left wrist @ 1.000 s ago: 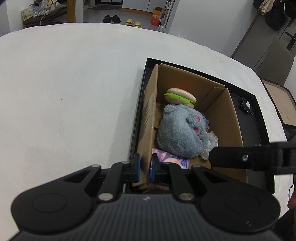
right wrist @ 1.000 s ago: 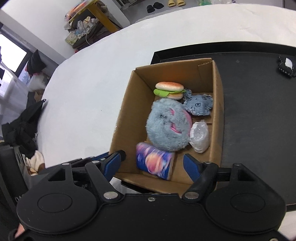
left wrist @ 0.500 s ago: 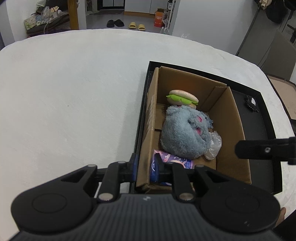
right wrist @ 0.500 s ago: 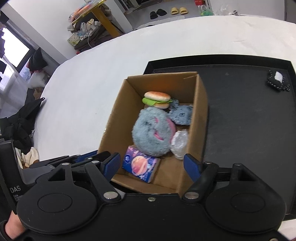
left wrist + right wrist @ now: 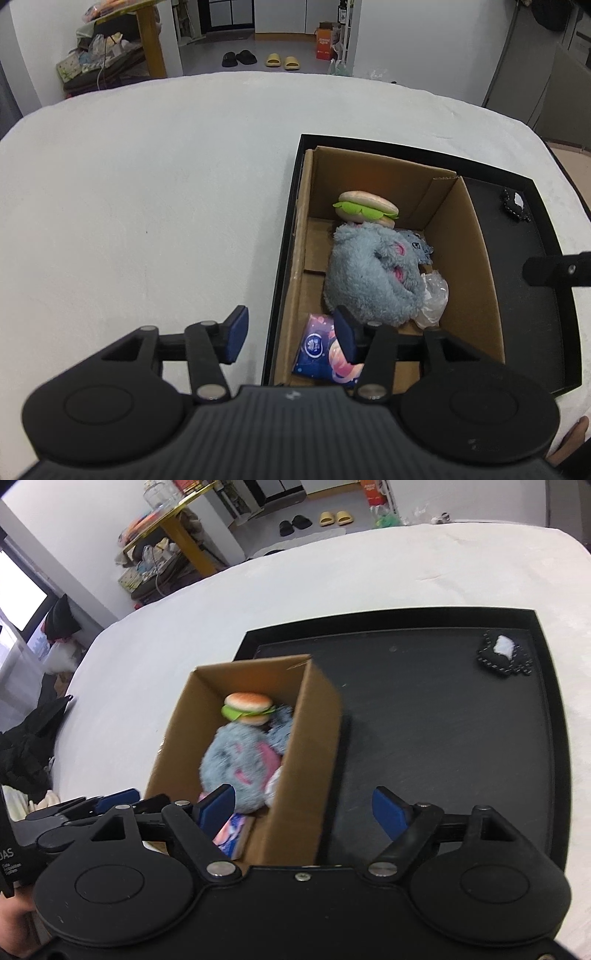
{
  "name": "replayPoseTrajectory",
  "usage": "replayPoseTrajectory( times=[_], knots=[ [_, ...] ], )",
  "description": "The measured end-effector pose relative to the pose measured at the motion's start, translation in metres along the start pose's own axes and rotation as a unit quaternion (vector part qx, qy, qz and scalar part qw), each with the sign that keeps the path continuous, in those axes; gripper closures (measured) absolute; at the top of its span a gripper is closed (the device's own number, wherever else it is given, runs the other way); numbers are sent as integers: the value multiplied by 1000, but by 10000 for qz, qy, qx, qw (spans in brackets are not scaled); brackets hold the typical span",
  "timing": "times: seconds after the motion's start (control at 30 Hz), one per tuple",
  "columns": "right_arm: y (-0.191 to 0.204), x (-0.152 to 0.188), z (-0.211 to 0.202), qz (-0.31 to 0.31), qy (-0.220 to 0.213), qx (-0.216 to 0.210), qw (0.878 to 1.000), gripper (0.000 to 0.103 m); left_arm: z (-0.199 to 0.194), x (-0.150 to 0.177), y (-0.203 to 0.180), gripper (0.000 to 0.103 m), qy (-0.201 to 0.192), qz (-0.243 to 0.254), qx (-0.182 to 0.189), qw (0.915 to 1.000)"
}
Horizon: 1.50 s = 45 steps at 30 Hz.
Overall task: Organize soft objects
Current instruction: 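Carry the tissue pack with the right gripper and drop it into the box, then move the right gripper to the black-and-white plush and grasp it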
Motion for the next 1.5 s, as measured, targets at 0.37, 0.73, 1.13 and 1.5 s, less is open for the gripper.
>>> replayPoseTrajectory(
  times=[0.37, 0.73, 1.13, 1.5],
  knots=[
    [-47, -14, 0, 27, -375, 391, 9985, 21, 6, -5, -15, 50, -143, 125, -358, 9992],
    [-85, -10, 21, -30, -1298, 1169, 9846, 21, 18, -15, -35, 50, -444, 223, -825, 9954],
    [-129, -17, 51, -31, -1686, 1918, 9668, 21, 32, -38, -58, 50, -720, 149, -1323, 9885],
    [-143, -33, 76, -383, -1764, 2362, 9548, 30, 43, -45, -67, 50, -692, 215, -1750, 9819]
  ],
)
Point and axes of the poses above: each gripper's, at about its wrist camera, not at the fingertips, and z roughly the way its jaws point, y to its left, x to its underside, the point moved 2 cm from there along z, roughly the way its jaws point, and after that the axes turned 10 degrees about -z, right-handed, at the moved point
